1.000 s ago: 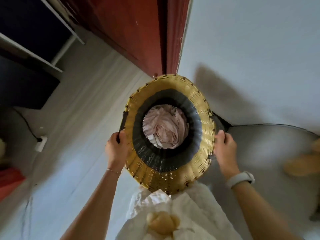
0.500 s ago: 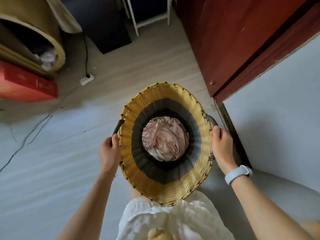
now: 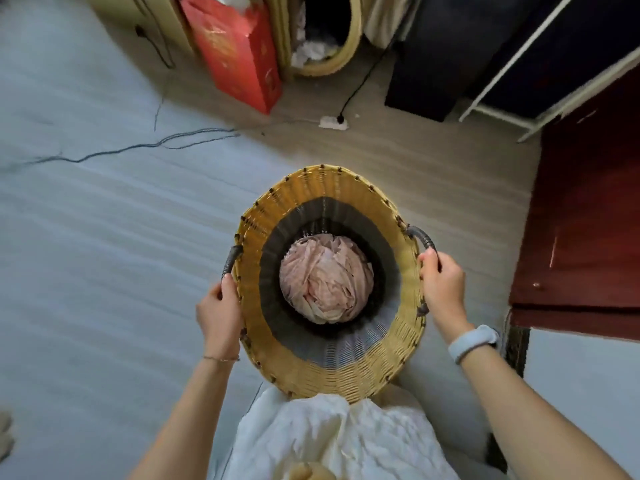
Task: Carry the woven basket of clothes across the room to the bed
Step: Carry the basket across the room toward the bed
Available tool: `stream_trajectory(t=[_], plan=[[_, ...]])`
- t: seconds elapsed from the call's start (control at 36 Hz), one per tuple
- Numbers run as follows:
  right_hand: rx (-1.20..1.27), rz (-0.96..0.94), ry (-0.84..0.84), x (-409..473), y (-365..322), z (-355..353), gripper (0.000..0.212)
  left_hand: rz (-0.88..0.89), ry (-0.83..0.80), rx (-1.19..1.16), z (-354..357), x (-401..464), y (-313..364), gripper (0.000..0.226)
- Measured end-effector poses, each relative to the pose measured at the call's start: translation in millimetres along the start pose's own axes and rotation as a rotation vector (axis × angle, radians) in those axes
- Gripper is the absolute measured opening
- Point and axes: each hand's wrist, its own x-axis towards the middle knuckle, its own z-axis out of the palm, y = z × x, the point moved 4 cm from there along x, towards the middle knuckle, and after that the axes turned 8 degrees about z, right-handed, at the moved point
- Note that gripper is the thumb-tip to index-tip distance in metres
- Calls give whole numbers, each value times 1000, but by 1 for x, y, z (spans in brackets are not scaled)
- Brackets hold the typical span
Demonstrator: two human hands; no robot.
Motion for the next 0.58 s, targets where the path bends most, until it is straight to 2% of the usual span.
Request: stream_trajectory(t=[0.28,0.58], plan=[[-148,-189,-295,-22,-147,181,27,-218,342,-199,-131,76,-40,36],[-232,-413,-585,-47,-292,363,43,-403,727,-468,-220,147,-42,32]])
